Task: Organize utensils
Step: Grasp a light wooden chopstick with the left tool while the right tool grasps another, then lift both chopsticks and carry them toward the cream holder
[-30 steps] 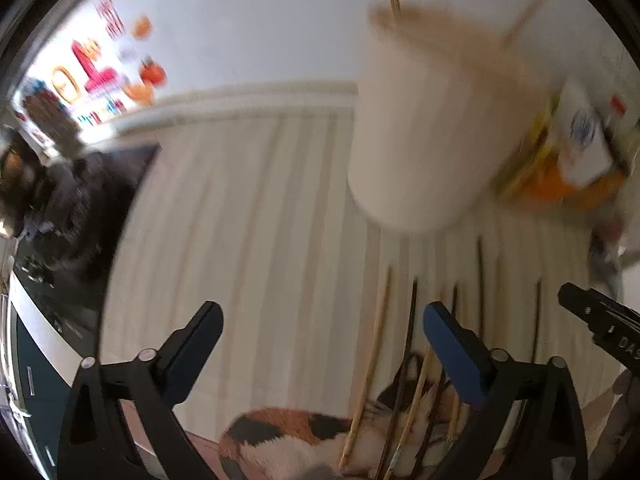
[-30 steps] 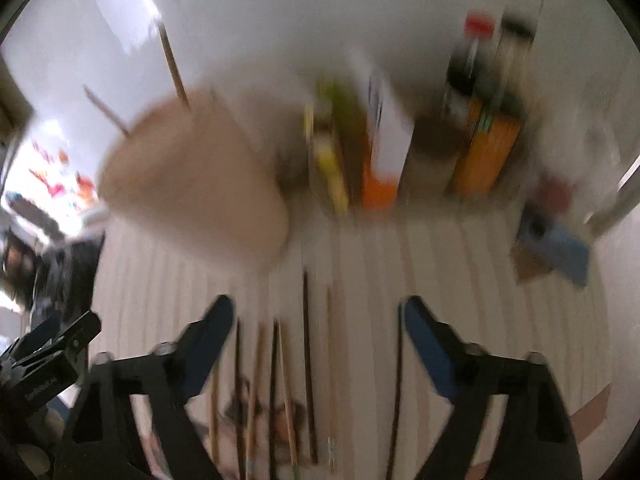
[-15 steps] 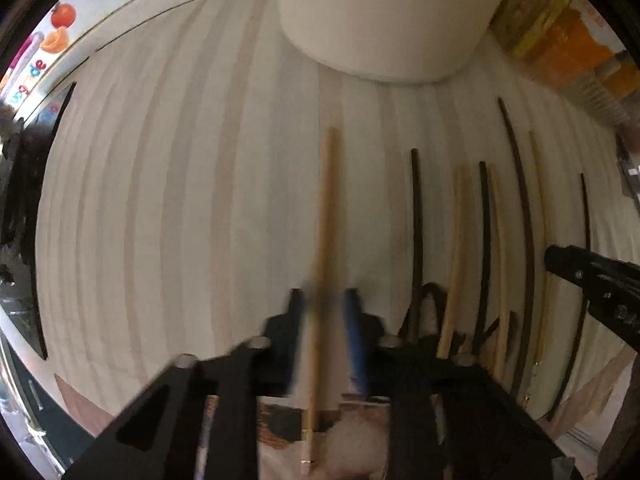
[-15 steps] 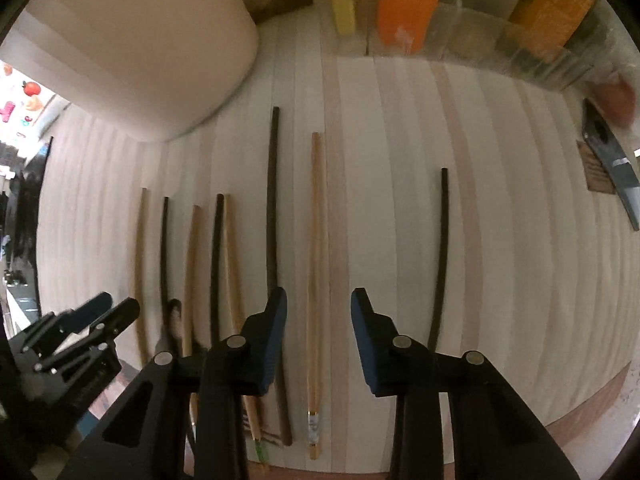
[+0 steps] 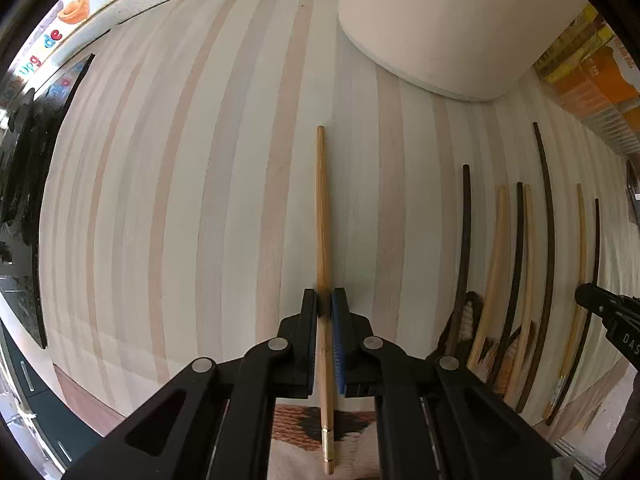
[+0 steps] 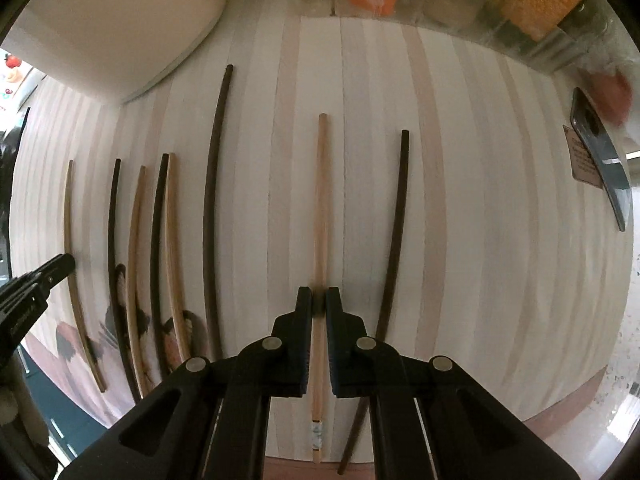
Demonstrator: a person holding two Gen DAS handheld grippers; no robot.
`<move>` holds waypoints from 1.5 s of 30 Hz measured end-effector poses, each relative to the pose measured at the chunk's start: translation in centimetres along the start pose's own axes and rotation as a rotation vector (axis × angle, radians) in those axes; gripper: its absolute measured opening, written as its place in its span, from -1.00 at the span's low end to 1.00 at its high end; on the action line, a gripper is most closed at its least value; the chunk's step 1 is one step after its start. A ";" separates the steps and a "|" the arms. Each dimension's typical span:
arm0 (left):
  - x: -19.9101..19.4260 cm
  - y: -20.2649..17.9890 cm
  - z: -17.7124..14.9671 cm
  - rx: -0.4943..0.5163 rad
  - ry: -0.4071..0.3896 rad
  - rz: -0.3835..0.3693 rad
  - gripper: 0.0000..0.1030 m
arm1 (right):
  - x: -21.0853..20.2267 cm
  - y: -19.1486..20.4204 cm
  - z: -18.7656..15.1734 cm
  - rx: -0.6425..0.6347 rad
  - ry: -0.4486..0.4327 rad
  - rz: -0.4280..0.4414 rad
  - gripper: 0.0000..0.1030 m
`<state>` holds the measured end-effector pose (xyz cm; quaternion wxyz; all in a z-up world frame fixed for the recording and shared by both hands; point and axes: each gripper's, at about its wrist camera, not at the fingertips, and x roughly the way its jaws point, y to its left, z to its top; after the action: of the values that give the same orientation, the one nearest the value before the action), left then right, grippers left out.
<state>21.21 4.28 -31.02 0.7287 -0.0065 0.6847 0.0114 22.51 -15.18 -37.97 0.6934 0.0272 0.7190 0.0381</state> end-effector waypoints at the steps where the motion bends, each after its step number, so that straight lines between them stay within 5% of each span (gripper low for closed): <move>1: 0.1 -0.1 0.1 0.002 0.001 0.000 -0.90 | 0.0 0.0 0.1 0.000 0.003 -0.002 -0.86; 24: 0.3 -2.5 -0.3 0.032 0.018 0.007 -0.89 | 0.7 1.4 -1.6 0.007 0.034 -0.079 -0.82; 45: 0.4 -2.3 0.0 0.031 0.025 0.009 -0.90 | -0.2 2.2 2.0 0.031 0.065 -0.106 -0.81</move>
<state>21.33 1.94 -31.40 0.7200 0.0075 0.6939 0.0040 24.49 -12.96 -37.66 0.6703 -0.0016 0.7421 -0.0090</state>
